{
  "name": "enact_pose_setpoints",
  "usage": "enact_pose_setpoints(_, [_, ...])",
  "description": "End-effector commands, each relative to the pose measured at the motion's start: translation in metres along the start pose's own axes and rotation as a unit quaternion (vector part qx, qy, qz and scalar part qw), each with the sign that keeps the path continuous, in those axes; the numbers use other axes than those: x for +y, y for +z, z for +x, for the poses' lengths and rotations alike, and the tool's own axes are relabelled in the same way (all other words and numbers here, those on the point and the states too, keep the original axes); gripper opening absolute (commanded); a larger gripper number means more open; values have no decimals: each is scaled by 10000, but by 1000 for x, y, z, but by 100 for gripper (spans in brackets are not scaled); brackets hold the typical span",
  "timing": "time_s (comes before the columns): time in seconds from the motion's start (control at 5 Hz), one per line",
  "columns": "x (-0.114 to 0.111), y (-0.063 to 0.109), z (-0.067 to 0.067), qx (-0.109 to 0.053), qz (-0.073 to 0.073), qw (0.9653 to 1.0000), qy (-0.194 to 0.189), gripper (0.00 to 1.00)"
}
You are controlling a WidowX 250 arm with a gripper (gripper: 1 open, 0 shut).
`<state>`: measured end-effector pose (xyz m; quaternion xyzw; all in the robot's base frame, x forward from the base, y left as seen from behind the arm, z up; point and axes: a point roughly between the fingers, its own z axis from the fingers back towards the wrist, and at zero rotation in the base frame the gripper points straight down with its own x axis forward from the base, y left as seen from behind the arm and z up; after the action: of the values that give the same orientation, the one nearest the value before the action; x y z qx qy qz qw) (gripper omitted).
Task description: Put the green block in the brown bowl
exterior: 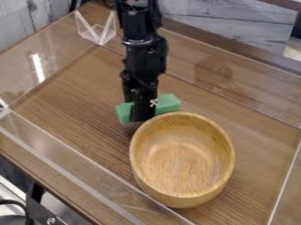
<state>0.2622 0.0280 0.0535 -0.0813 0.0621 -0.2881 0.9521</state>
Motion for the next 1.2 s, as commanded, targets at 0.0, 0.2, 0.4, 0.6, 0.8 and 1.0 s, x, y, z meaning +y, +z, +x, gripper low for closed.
enact_pose_setpoints(0.0, [-10,28,12,-261,275,9992,-140,0])
enact_pose_setpoints(0.2, [-30,30,18,-182,316,9987,-349,0])
enact_pose_setpoints(0.4, [-50,27,22,-83,393,9969,-677,0])
enact_pose_setpoints(0.6, [-57,30,23,-50,457,9961,-757,0])
enact_pose_setpoints(0.8, [-60,30,22,-44,526,9957,-756,0])
enact_pose_setpoints(1.0, [-61,30,21,-52,588,9956,-723,0])
